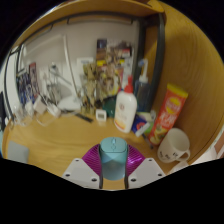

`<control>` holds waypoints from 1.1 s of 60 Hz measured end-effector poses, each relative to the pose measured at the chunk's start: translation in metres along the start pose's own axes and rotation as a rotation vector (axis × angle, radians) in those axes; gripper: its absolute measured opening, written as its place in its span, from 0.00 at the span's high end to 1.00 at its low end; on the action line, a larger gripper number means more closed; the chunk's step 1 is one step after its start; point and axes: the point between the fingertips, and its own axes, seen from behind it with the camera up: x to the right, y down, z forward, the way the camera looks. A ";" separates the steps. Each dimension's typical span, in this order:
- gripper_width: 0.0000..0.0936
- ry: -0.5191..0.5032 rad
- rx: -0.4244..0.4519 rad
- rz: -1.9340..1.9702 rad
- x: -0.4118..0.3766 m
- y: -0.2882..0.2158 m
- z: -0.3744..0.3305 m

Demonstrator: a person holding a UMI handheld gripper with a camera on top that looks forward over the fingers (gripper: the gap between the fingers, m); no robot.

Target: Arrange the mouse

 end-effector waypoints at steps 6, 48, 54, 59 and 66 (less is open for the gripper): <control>0.70 -0.001 0.108 0.027 -0.034 -0.063 -0.045; 0.68 -0.309 -0.023 -0.104 -0.453 0.041 -0.120; 0.68 -0.306 -0.063 -0.123 -0.466 0.073 -0.108; 0.65 -0.294 -0.100 -0.116 -0.468 0.095 -0.100; 0.58 -0.279 -0.089 -0.132 -0.464 0.111 -0.095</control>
